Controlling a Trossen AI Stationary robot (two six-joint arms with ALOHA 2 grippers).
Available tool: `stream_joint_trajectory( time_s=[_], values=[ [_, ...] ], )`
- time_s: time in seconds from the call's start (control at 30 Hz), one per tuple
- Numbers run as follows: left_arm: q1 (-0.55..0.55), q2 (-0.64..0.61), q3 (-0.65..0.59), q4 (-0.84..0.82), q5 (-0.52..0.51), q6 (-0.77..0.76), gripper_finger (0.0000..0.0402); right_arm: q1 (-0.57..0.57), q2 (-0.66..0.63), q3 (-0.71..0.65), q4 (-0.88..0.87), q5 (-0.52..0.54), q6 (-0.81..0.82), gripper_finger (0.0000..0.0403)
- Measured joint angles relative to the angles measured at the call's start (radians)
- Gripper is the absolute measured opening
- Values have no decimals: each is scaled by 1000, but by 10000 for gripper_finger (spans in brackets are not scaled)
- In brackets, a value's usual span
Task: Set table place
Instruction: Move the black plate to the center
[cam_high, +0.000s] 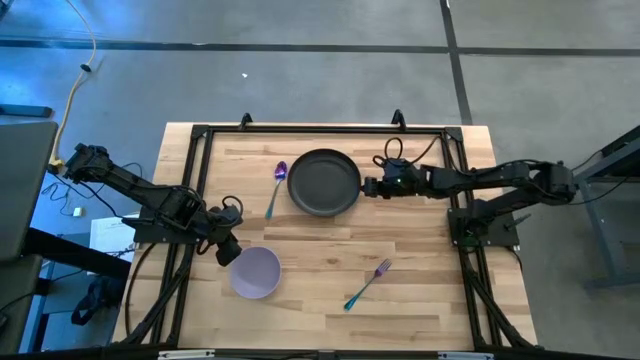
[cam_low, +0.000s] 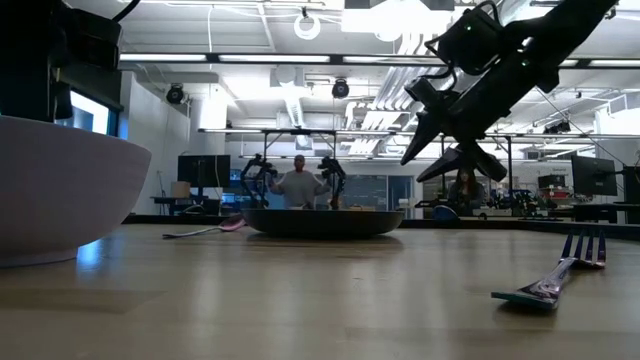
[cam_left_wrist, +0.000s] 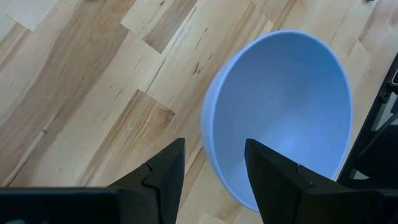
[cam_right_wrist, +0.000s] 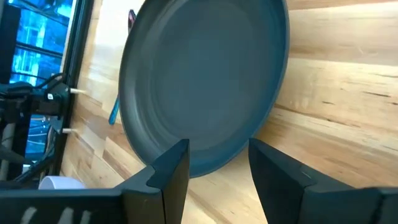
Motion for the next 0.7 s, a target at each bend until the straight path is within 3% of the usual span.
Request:
stream_joint_trajectory(
  time_s=[0.7],
  values=[
    [0,0,0,1,-16,16,156,-115,19,0,-42,-46,-18,155]
  ],
)
